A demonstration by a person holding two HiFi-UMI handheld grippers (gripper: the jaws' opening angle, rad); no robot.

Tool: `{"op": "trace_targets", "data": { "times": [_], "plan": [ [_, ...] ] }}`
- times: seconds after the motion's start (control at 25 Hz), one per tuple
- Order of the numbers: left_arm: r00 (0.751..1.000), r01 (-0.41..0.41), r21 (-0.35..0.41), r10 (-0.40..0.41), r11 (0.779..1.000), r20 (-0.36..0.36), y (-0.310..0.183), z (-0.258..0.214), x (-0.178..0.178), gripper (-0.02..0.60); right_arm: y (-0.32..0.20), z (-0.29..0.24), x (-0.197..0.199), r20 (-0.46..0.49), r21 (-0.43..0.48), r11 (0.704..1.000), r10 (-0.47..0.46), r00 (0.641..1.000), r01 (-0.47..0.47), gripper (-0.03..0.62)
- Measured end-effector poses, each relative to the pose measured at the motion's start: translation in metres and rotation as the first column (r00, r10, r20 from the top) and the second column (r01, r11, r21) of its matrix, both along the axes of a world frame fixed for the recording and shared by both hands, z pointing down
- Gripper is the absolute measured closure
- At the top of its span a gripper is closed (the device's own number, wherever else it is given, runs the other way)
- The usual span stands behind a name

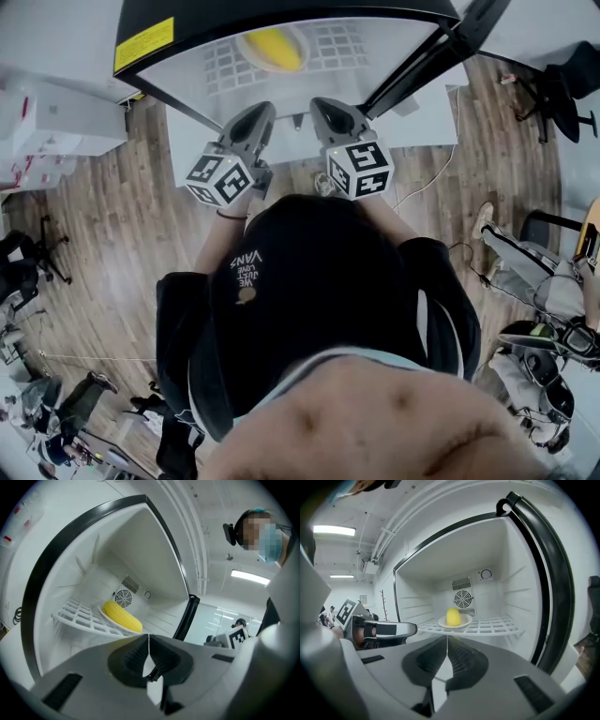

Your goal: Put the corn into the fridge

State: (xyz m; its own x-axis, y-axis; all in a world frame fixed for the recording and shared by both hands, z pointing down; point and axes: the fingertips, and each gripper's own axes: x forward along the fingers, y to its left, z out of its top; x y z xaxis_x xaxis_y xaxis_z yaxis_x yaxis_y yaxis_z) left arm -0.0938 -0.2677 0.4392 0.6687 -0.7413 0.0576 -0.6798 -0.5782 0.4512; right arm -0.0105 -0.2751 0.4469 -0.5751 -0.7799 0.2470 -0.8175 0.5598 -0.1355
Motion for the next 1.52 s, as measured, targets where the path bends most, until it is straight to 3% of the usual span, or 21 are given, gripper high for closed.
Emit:
{"op": "trace_targets", "data": {
  "times": [1.52],
  "plan": [
    [0.992, -0.130, -0.012, 0.130, 0.991, 0.005, 0.060, 0.013, -0.008, 0.560, 0.066, 0.009, 0.004, -0.031, 0.005, 0.992, 0.128, 0.991, -0.128, 0.579]
  ]
}}
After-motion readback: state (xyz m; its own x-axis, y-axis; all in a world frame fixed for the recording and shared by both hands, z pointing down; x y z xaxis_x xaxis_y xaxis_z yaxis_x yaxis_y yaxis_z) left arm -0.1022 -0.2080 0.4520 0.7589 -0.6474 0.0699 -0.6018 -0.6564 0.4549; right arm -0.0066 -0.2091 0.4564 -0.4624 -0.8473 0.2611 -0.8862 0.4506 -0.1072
